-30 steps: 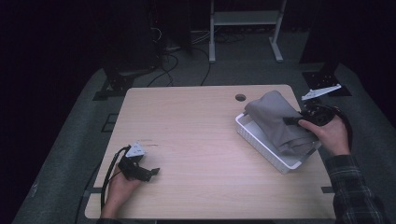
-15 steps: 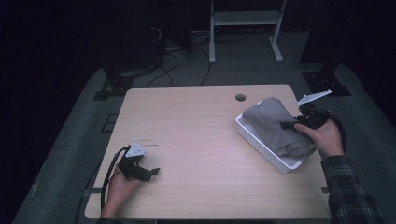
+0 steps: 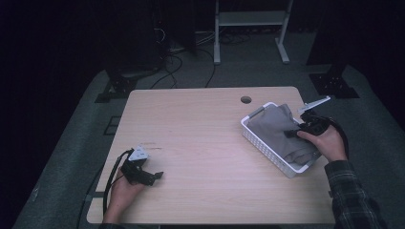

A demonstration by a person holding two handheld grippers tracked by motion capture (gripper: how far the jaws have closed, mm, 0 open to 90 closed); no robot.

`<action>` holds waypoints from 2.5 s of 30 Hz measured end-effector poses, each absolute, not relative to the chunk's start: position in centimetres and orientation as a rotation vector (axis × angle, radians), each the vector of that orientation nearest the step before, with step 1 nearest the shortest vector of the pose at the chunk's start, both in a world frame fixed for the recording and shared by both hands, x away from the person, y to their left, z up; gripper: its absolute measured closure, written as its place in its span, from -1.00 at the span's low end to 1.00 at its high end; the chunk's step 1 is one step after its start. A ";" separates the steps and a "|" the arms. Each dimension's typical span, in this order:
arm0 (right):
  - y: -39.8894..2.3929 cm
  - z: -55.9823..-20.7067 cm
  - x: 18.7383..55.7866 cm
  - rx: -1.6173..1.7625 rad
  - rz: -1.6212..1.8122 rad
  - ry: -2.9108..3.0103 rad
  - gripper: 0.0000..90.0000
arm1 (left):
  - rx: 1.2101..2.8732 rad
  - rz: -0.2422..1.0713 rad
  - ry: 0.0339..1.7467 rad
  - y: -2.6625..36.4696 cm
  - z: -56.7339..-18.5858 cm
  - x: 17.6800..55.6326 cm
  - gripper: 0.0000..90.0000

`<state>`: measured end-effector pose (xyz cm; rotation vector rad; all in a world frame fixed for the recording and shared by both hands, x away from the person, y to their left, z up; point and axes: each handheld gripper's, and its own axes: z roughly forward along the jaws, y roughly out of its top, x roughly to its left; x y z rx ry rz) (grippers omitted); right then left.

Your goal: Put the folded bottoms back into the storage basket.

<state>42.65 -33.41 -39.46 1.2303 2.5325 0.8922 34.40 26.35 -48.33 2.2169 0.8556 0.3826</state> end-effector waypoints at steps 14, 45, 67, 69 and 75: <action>-32.0 -41.2 43.3 1.212 0.818 2.595 0.33 | 2.217 0.382 0.855 26.4 -48.3 34.4 -1.00; -33.8 -37.3 42.0 1.209 0.872 2.366 0.18 | 2.217 0.382 0.854 26.3 -48.3 34.4 -1.00; -38.8 -39.3 41.9 1.386 0.716 2.318 0.72 | 2.217 0.382 0.854 26.3 -48.3 34.4 -1.00; -38.9 -39.4 41.8 1.401 0.732 2.323 0.79 | 2.217 0.382 0.854 26.3 -48.3 34.4 -1.00; -38.7 -39.4 41.7 1.416 0.731 2.321 0.83 | 2.217 0.382 0.854 26.3 -48.3 34.4 -1.00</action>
